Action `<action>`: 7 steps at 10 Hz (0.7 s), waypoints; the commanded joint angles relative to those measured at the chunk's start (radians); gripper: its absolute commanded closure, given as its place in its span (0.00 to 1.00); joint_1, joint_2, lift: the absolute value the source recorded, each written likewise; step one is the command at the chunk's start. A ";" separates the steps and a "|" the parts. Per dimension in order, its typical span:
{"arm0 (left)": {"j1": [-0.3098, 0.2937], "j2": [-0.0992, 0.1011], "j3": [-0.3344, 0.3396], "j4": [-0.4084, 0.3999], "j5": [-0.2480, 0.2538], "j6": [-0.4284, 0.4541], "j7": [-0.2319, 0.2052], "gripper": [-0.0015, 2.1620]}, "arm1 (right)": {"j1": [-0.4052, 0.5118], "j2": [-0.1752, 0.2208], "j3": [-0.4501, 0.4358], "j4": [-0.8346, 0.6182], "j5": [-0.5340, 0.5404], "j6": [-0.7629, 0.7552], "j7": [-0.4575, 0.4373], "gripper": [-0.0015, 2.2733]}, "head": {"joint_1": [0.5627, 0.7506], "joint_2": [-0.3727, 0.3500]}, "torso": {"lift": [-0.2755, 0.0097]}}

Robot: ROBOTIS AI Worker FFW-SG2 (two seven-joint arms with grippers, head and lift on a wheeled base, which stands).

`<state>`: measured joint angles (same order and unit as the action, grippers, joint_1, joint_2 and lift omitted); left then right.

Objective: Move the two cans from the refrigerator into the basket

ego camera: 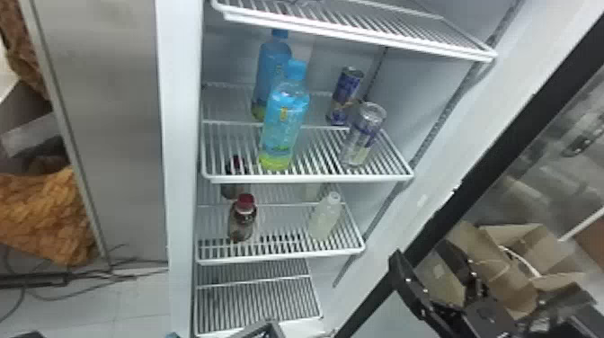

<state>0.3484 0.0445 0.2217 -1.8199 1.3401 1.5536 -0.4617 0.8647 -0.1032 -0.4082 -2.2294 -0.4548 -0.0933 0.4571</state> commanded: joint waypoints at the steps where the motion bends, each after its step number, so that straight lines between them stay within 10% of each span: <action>1: 0.000 0.000 0.000 0.000 0.000 0.000 0.000 0.55 | -0.001 -0.001 0.001 0.002 0.000 0.000 0.000 0.06 | 0.70 0.03 | 0.84; 7: 0.000 0.000 -0.002 0.000 0.000 0.000 0.000 0.55 | -0.008 0.000 0.005 0.007 0.000 0.000 0.000 0.06 | 0.70 0.03 | 0.84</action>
<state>0.3484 0.0445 0.2193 -1.8199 1.3401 1.5536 -0.4617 0.8593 -0.1029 -0.4042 -2.2237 -0.4555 -0.0933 0.4571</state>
